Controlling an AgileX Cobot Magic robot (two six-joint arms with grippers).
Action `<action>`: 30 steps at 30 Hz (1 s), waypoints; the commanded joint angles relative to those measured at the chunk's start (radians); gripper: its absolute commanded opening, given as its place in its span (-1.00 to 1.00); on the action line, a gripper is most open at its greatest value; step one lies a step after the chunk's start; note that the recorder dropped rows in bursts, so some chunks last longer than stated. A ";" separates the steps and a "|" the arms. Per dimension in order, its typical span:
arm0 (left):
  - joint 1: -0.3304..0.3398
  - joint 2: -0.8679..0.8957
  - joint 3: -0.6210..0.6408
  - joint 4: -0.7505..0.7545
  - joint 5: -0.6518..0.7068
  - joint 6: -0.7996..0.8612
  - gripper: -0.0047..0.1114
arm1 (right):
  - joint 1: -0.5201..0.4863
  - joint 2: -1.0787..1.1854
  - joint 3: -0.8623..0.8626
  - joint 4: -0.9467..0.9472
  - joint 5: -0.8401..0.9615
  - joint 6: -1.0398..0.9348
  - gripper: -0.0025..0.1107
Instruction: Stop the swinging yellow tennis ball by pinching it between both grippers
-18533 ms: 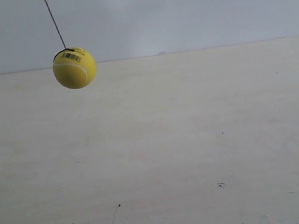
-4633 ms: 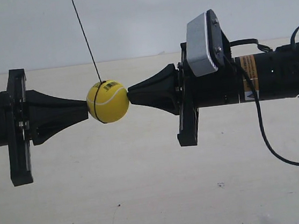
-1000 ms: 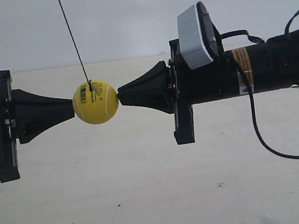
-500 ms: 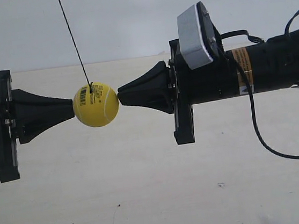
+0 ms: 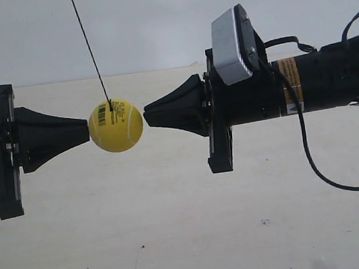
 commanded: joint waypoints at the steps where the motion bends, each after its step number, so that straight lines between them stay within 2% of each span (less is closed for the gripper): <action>1: 0.003 -0.004 -0.002 0.015 -0.010 -0.003 -0.84 | 0.002 -0.004 -0.006 -0.004 0.012 -0.014 -0.96; 9: 0.016 -0.004 -0.002 0.026 -0.010 -0.005 -0.84 | -0.015 -0.004 -0.006 -0.005 0.040 -0.021 -0.96; 15: 0.110 -0.004 -0.002 0.042 -0.010 -0.016 -0.84 | -0.134 -0.004 -0.006 -0.039 -0.135 0.018 -0.96; 30: 0.119 -0.004 -0.002 0.042 -0.010 -0.016 -0.84 | -0.139 -0.004 -0.006 -0.044 -0.123 0.018 -0.96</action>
